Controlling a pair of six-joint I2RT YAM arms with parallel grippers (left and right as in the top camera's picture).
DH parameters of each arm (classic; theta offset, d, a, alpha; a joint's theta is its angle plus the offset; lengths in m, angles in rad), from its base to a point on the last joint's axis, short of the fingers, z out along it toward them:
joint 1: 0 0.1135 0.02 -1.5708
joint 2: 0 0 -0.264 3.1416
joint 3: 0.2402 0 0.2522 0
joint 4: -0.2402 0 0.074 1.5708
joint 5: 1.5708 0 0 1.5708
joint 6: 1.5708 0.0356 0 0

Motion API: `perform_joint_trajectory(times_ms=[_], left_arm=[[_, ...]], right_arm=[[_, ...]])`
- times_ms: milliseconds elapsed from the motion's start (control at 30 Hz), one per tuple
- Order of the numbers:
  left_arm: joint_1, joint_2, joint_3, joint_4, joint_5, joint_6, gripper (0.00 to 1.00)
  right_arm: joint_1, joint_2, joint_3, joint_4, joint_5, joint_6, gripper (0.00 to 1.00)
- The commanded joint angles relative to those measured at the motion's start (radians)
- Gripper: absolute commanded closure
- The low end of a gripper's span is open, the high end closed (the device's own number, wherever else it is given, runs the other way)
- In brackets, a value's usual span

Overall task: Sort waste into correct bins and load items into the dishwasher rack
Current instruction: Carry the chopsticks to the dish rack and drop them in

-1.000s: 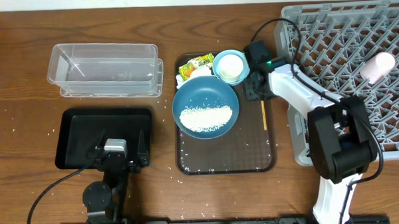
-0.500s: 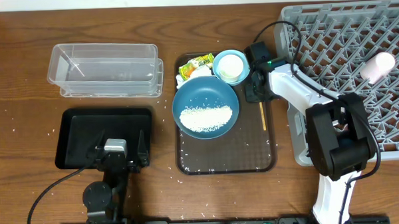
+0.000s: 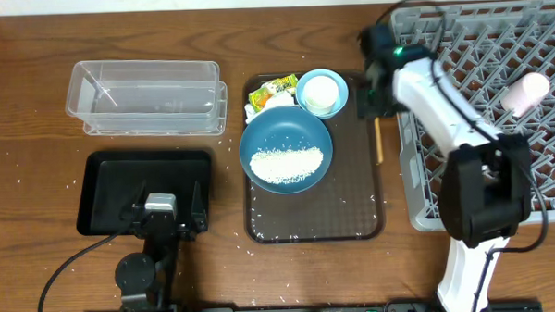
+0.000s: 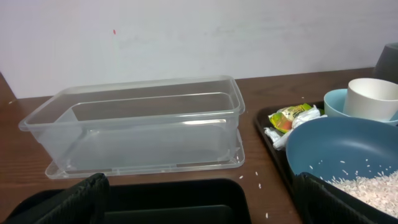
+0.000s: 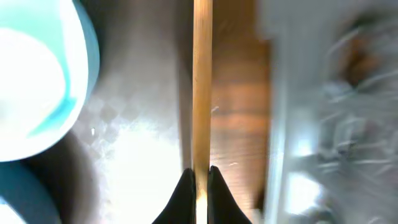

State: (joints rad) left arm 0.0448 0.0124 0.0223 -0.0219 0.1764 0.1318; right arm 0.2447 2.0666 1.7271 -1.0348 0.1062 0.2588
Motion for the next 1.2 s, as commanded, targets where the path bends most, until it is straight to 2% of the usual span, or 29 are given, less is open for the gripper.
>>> perform_joint_trajectory(times_ms=[0, 133, 333, 633, 733, 867, 967, 1167], left_arm=[[0.004, -0.001, -0.018, -0.033, 0.01, 0.006, 0.04], [0.004, -0.001, -0.018, -0.033, 0.01, 0.006, 0.04], [0.004, -0.001, -0.018, -0.033, 0.01, 0.006, 0.04], [0.004, -0.001, -0.018, -0.033, 0.01, 0.006, 0.04], [0.004, -0.001, -0.018, -0.033, 0.01, 0.006, 0.04], [0.004, -0.001, -0.018, -0.033, 0.01, 0.006, 0.04], [0.004, -0.001, -0.018, -0.033, 0.01, 0.006, 0.04], [0.004, -0.001, -0.018, -0.033, 0.01, 0.006, 0.04]], right_arm=[[-0.056, -0.048, 0.098, -0.034, 0.029, -0.093, 0.99], [-0.139, -0.07, 0.156, -0.042, 0.023, -0.175, 0.99], [-0.266, -0.068, 0.166, -0.027, -0.195, -0.353, 0.99], [-0.337, -0.068, 0.126, 0.033, -0.356, -0.358, 0.97], [-0.333, -0.068, 0.109, 0.049, -0.374, -0.357, 0.9], [-0.323, -0.067, 0.098, 0.053, -0.373, -0.357, 0.59], [-0.322, -0.067, 0.096, 0.047, -0.373, -0.335, 0.53], [-0.32, -0.067, 0.096, 0.044, -0.451, -0.286, 0.52]])
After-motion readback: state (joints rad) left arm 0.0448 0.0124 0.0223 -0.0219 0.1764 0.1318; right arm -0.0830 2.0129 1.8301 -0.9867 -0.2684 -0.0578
